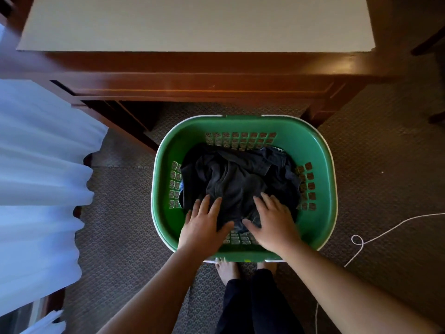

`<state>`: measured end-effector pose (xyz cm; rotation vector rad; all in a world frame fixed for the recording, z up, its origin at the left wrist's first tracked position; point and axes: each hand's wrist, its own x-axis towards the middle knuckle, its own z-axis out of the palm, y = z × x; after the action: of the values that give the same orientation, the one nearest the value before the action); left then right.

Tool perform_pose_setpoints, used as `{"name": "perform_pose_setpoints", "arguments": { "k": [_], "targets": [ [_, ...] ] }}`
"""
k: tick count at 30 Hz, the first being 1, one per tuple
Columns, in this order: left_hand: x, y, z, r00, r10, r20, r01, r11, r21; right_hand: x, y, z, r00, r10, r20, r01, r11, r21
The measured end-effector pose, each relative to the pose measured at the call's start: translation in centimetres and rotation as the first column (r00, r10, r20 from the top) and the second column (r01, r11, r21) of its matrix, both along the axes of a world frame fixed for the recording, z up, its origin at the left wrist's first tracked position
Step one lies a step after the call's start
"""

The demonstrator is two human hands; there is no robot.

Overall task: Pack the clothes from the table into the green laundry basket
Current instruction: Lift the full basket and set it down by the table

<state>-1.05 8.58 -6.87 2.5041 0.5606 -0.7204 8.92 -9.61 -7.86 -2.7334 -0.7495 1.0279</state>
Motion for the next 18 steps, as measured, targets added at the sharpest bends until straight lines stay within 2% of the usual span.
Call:
{"name": "perform_pose_setpoints", "arguments": {
  "k": [3,7,13,18],
  "targets": [
    [3.1,0.5,-3.7,0.998,0.015,-0.055,-0.010,0.997,0.082,2.7,1.6,-2.8,0.999,0.050,0.001,-0.050,0.995,-0.085],
    [5.1,1.4,-8.8,0.988,0.032,-0.153,-0.009,0.989,0.148,4.3,1.7,-7.3,0.995,0.039,-0.097,-0.053,0.987,-0.153],
    [5.2,3.1,-15.0,0.960,0.020,-0.279,-0.010,0.999,0.037,3.2,1.2,-12.5,0.982,-0.030,-0.185,0.007,0.993,-0.121],
    [6.3,4.2,-18.6,0.960,-0.005,-0.280,0.003,1.000,-0.007,4.4,1.9,-15.7,0.978,-0.027,-0.207,0.001,0.992,-0.123]
  ]
}}
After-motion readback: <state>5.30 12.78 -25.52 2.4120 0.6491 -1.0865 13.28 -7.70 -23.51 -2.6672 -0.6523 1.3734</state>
